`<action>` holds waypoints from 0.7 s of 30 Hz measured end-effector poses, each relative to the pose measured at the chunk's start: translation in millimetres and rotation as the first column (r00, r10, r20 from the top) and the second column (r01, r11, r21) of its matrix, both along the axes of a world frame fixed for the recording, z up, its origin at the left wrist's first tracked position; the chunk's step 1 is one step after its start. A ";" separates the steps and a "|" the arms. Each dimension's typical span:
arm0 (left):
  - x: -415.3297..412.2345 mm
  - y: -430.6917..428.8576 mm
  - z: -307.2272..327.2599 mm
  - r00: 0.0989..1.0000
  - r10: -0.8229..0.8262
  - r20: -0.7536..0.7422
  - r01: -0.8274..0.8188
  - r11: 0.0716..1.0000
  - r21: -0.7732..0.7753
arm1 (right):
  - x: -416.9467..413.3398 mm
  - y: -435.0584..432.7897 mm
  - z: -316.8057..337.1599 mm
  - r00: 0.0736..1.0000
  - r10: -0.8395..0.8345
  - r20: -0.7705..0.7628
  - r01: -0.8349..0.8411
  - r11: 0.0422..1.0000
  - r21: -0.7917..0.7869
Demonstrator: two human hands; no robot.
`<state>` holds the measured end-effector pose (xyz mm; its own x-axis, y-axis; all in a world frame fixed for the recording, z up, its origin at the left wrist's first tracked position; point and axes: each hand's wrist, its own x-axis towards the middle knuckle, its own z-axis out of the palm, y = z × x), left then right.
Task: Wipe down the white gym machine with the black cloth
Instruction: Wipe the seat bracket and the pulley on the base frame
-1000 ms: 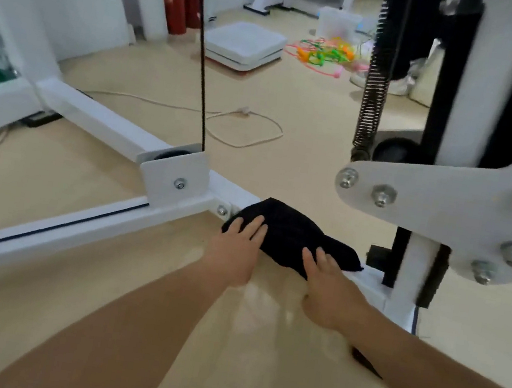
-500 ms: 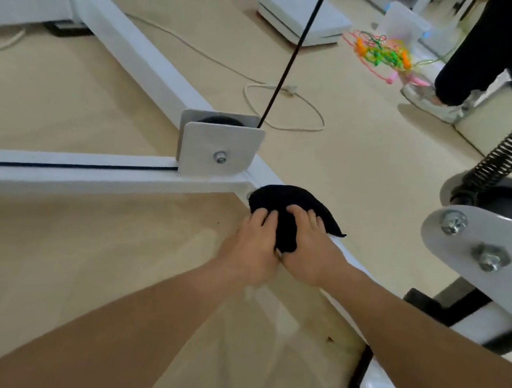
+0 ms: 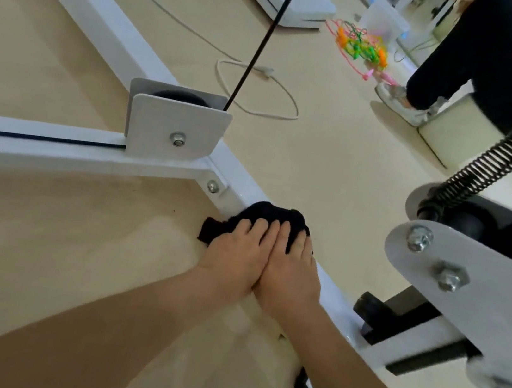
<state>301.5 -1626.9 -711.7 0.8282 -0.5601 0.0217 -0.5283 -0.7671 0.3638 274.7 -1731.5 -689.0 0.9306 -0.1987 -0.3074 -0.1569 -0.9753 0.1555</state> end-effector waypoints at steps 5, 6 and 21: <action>-35.1 -34.6 -4.5 0.964 -0.228 0.134 0.215 0.971 0.107 | -49.5 -26.4 15.4 0.965 -0.233 -0.120 0.223 0.971 -0.089; -29.6 -35.6 -11.5 0.947 -0.204 0.248 0.186 0.978 0.094 | -44.8 -26.7 18.2 0.961 -0.251 -0.119 0.244 0.967 -0.068; 68.2 29.9 11.1 0.942 0.018 0.336 -0.107 0.962 0.249 | 34.6 16.1 -1.6 0.982 0.126 0.140 -0.140 0.986 0.093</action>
<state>369.6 -1597.0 -700.6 0.8329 -0.5302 0.1585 -0.5314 -0.8463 -0.0384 309.3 -1715.4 -690.6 0.9806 -0.0442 -0.1911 -0.0372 -0.9985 0.0403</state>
